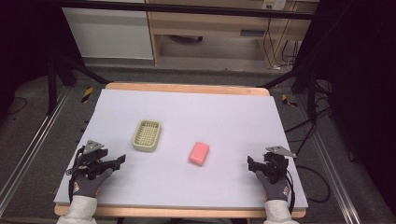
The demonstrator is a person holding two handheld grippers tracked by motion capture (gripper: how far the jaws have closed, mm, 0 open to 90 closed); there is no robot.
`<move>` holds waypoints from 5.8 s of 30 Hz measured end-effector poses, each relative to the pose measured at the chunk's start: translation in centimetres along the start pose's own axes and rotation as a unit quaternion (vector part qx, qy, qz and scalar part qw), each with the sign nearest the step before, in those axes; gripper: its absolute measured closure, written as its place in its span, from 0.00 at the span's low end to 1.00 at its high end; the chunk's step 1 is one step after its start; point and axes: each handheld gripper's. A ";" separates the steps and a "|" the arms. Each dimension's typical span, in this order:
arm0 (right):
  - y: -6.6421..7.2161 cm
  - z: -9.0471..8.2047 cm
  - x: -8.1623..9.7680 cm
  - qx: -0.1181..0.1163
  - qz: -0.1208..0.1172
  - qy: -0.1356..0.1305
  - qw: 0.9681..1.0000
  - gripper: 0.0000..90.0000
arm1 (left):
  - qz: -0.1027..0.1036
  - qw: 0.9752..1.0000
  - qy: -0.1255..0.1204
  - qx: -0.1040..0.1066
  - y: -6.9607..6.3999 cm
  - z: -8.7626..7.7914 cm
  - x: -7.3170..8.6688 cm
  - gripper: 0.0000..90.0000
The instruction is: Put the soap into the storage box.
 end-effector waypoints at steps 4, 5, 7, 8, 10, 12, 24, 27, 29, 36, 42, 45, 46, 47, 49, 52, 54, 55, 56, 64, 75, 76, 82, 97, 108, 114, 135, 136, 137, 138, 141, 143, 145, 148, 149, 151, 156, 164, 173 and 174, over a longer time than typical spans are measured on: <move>0.2 0.1 0.0 -0.005 -0.005 0.000 1.000 0.06 | 0.007 1.000 -0.002 -0.003 -0.7 -0.1 -0.1 0.26; 0.2 0.1 0.0 -0.005 -0.005 0.000 1.000 0.06 | 0.007 1.000 -0.002 -0.003 -0.7 -0.1 -0.1 0.26; 0.4 0.1 0.0 -0.009 -0.009 -0.001 1.000 0.04 | 0.011 1.000 -0.006 -0.002 -1.0 -0.2 -0.3 0.27; 0.5 0.1 0.0 -0.014 -0.017 -0.004 1.000 0.05 | 0.018 1.000 -0.008 -0.002 -1.3 -0.3 -0.3 0.27; 0.7 0.0 0.0 -0.019 -0.024 -0.006 1.000 0.06 | 0.018 1.000 -0.006 0.003 -1.6 -0.3 -0.4 0.27; 0.8 0.0 0.0 -0.018 -0.030 -0.008 0.999 0.09 | 0.017 1.000 -0.007 0.006 -1.9 -0.3 -0.4 0.27; 0.7 -0.1 0.1 -0.016 -0.024 -0.009 1.000 0.10 | 0.027 0.999 -0.006 0.022 -3.5 -0.3 -1.6 0.28; 0.8 -0.1 0.1 -0.016 -0.024 -0.008 1.000 0.10 | 0.031 0.999 -0.007 0.025 -3.9 -0.3 -2.2 0.28; 0.8 -0.1 0.1 -0.016 -0.024 -0.009 1.000 0.10 | 0.031 0.999 -0.008 0.026 -4.1 -0.3 -2.4 0.28; 0.7 -0.2 0.1 -0.013 -0.024 -0.014 1.000 0.10 | 0.049 0.998 -0.015 0.034 -5.8 -0.2 -4.2 0.28; 0.7 -0.2 0.1 -0.013 -0.026 -0.012 0.999 0.10 | 0.059 0.997 -0.013 0.040 -6.9 -0.1 -5.1 0.28; 0.7 -0.2 0.1 -0.012 -0.023 -0.012 1.000 0.10 | 0.064 0.997 -0.013 0.045 -7.7 0.1 -5.8 0.28; 0.7 -0.2 0.1 -0.012 -0.023 -0.012 1.000 0.10 | 0.064 0.997 -0.013 0.045 -7.7 0.1 -5.8 0.28; 0.7 -0.2 0.1 -0.012 -0.024 -0.011 1.000 0.10 | 0.069 0.996 -0.012 0.047 -8.0 0.2 -6.0 0.28; 0.7 -0.1 0.1 -0.013 -0.024 -0.011 1.000 0.10 | 0.067 0.996 -0.012 0.049 -8.4 0.4 -6.3 0.28; 0.8 -0.2 0.0 -0.014 -0.026 -0.012 1.000 0.10 | 0.073 0.996 -0.012 0.058 -9.4 1.0 -6.8 0.28; 0.8 -0.2 0.1 -0.013 -0.027 -0.011 1.000 0.10 | 0.077 0.995 -0.011 0.060 -9.9 1.2 -7.0 0.28; 0.8 -0.2 0.1 -0.013 -0.027 -0.011 1.000 0.10 | 0.077 0.995 -0.011 0.060 -9.9 1.2 -7.0 0.28; 0.8 -0.2 0.0 -0.012 -0.027 -0.011 1.000 0.10 | 0.079 0.995 -0.009 0.062 -10.4 1.5 -7.3 0.28; 0.7 -0.1 0.0 -0.012 -0.026 -0.010 1.000 0.10 | 0.091 0.993 -0.006 0.070 -12.0 2.4 -8.0 0.28; 0.7 -0.1 0.0 -0.011 -0.023 -0.009 1.000 0.10 | 0.104 0.992 -0.002 0.077 -14.1 3.4 -8.7 0.27; 0.7 -0.1 0.0 -0.011 -0.023 -0.010 1.000 0.10 | 0.108 0.991 0.000 0.078 -14.3 3.6 -8.9 0.27; 0.7 -0.1 0.0 -0.010 -0.024 -0.010 1.000 0.10 | 0.115 0.990 0.003 0.081 -15.3 3.9 -9.0 0.27; 0.8 -0.2 0.0 -0.013 -0.026 -0.018 0.999 0.10 | 0.128 0.987 0.015 0.094 -17.6 5.3 -9.0 0.27; 0.8 -0.2 0.0 -0.015 -0.028 -0.018 0.999 0.10 | 0.144 0.984 0.031 0.098 -19.2 6.4 -8.9 0.27; 0.8 -0.2 0.0 -0.016 -0.028 -0.017 0.999 0.10 | 0.151 0.982 0.040 0.103 -20.1 7.1 -8.8 0.27; 0.8 -0.2 0.0 -0.017 -0.025 -0.015 0.999 0.10 | 0.162 0.978 0.063 0.113 -21.7 8.8 -8.6 0.26; 0.8 -0.2 0.0 -0.016 -0.024 -0.015 0.999 0.10 | 0.161 0.978 0.066 0.114 -21.9 9.0 -8.5 0.26; 0.8 -0.2 0.0 -0.017 -0.025 -0.015 0.999 0.10 | 0.160 0.978 0.066 0.114 -21.9 9.1 -8.5 0.25; 0.8 -0.2 0.0 -0.017 -0.025 -0.015 0.999 0.10 | 0.162 0.978 0.068 0.113 -22.0 9.2 -8.5 0.25; 0.8 -0.2 0.0 -0.016 -0.026 -0.015 0.999 0.10 | 0.163 0.977 0.071 0.114 -22.1 9.4 -8.5 0.25; 0.8 -0.2 0.0 -0.016 -0.025 -0.015 0.999 0.10 | 0.163 0.977 0.074 0.112 -22.2 9.7 -8.4 0.24; 0.8 -0.2 0.0 -0.016 -0.025 -0.014 0.999 0.10 | 0.164 0.977 0.077 0.110 -22.3 9.9 -8.4 0.24; 0.8 -0.1 0.0 -0.016 -0.027 -0.014 0.999 0.10 | 0.168 0.977 0.081 0.106 -22.6 10.2 -8.3 0.23; 0.8 -0.1 0.0 -0.016 -0.027 -0.014 0.999 0.10 | 0.168 0.977 0.081 0.106 -22.6 10.2 -8.3 0.23; 0.8 -0.1 0.0 -0.016 -0.027 -0.013 0.999 0.10 | 0.168 0.976 0.082 0.107 -22.7 10.4 -8.2 0.23; 0.8 -0.1 0.0 -0.016 -0.027 -0.014 0.999 0.10 | 0.170 0.975 0.093 0.105 -23.0 11.1 -8.0 0.22; 0.9 -0.1 0.0 -0.016 -0.027 -0.012 0.999 0.10 | 0.165 0.975 0.104 0.102 -23.3 11.9 -7.7 0.22; 0.9 -0.1 0.0 -0.017 -0.026 -0.008 0.999 0.10 | 0.165 0.975 0.118 0.095 -23.6 12.9 -7.5 0.21; 0.9 -0.1 0.0 -0.017 -0.026 -0.008 0.999 0.10 | 0.165 0.974 0.122 0.092 -23.7 13.0 -7.4 0.21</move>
Point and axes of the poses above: each handheld gripper's, and its own axes: z roughly forward along the jaws, x roughly out of its underside, y roughly to its left, and after that the axes turned 3 degrees about -z, right-handed
